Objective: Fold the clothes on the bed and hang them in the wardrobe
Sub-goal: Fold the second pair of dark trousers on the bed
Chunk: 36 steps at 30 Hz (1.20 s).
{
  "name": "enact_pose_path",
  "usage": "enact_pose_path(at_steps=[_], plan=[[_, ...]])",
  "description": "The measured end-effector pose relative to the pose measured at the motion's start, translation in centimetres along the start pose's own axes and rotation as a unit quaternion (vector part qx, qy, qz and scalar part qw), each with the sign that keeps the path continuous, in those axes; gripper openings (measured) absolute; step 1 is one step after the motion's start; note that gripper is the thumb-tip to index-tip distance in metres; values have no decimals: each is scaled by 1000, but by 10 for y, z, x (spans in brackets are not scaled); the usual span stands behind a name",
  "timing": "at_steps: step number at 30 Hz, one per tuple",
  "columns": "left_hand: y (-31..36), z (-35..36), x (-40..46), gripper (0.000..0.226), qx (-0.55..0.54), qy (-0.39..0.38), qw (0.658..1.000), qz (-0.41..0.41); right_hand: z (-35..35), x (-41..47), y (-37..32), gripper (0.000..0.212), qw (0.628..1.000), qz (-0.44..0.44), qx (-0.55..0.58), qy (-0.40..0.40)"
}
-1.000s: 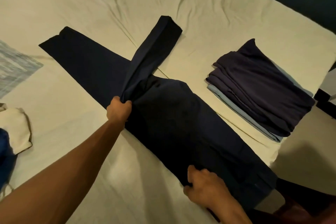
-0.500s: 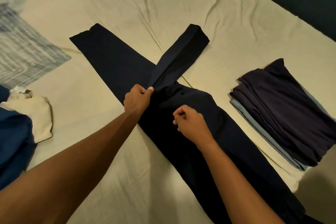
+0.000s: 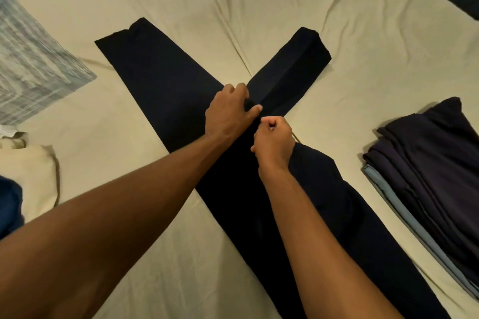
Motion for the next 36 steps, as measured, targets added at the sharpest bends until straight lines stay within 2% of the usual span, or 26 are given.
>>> enact_pose_path(at_steps=[3, 6, 9, 11, 14, 16, 18, 20, 22, 24, 26, 31, 33, 35, 36], plan=[[17, 17, 25, 42, 18, -6, 999, 30, 10, 1, 6, 11, 1000, 12, -11, -20], [35, 36, 50, 44, 53, -32, 996, 58, 14, 0, 7, 14, 999, 7, -30, -29], [50, 45, 63, 26, 82, -41, 992, 88, 14, -5, 0, 15, 996, -19, -86, -30], [50, 37, 68, 20, 54, -18, 995, 79, 16, -12, -4, 18, 994, -30, -106, -27], [20, -10, 75, 22, -88, 87, 992, -8, 22, -21, -23, 19, 981, -119, -156, 5], [-28, -49, 71, 20, -164, 172, 967, -96, 33, -34, -37, 19, 961, -213, -172, 18], [-103, -67, 53, 15, -214, 222, 923, -229, 50, -52, -49, 16, 936, -300, -184, 3], [-177, -63, 19, 11, -255, 227, 865, -368, 73, -66, -51, 13, 905, -352, -237, -45], [-216, -57, -1, 12, -268, 200, 839, -429, 99, -73, -40, 16, 874, -367, -299, -112], [-223, -54, 9, 22, -316, 178, 835, -414, 114, -73, -29, 20, 850, -366, -352, -138], [-219, -59, 29, 33, -323, 151, 847, -395, 122, -73, -23, 25, 833, -362, -395, -140], [-224, -64, 70, 56, -307, 121, 867, -373, 123, -71, -21, 33, 830, -359, -408, -123], [-231, -63, 81, 48, -301, 116, 867, -381, 129, -71, -19, 35, 822, -367, -418, -120], [-237, -69, 91, 21, -298, 130, 867, -377, 131, -72, -20, 29, 809, -396, -424, -94], [-238, -76, 97, 19, -310, 149, 866, -363, 131, -73, -24, 27, 805, -411, -422, -76]])
Point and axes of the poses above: each hand's wrist, its own x-axis towards the middle knuckle, its own z-axis out of the palm, y = z × x, the point moved 10 cm from there along x, towards the middle knuckle, and after that the axes turned 1 degree about y, right-handed, at the moved point
